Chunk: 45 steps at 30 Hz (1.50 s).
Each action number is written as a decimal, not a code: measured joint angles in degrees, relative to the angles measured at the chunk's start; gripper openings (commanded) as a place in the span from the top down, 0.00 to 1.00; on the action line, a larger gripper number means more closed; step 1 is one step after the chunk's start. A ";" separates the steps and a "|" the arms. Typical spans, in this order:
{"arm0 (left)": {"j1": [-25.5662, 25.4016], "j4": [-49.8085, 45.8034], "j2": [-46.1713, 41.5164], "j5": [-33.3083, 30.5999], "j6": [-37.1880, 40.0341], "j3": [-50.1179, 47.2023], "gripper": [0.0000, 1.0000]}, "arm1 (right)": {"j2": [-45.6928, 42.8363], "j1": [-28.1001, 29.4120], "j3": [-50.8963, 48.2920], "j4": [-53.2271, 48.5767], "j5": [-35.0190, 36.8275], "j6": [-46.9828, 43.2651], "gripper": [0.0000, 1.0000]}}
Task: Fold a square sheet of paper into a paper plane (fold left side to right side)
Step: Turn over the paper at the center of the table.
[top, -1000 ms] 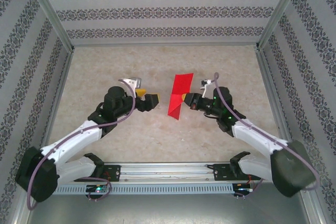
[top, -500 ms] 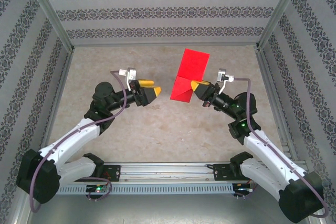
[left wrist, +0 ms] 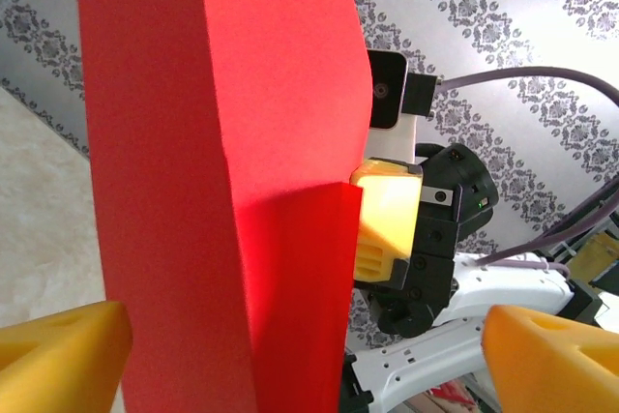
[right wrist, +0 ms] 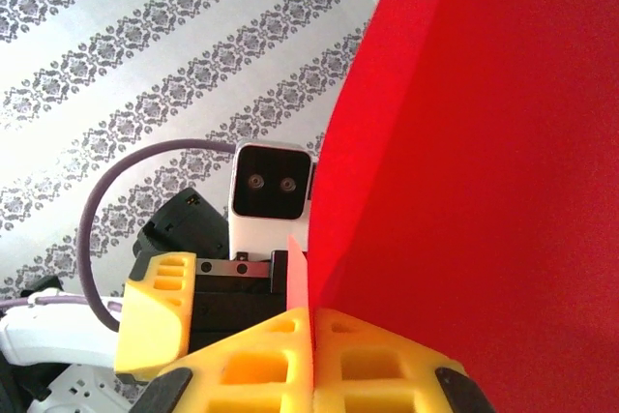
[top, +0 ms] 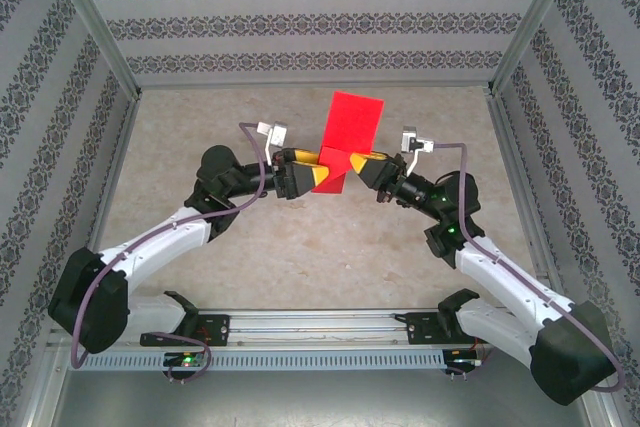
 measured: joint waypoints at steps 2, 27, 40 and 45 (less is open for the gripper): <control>-0.44 0.63 0.94 0.37 -0.22 0.31 0.24 | 0.52 0.22 0.02 0.26 0.00 0.00 1.00; -0.72 -20.70 0.11 -5.90 12.92 3.58 1.00 | -9.46 -1.66 -5.14 -21.22 10.58 -5.25 0.52; -15.23 -73.09 8.07 -47.28 38.16 27.41 1.00 | -7.52 -6.05 -5.51 -58.60 32.09 -8.76 0.25; -23.78 -84.80 16.33 -65.57 40.35 33.70 1.00 | -9.31 -10.86 -8.52 -62.10 33.11 -6.95 0.08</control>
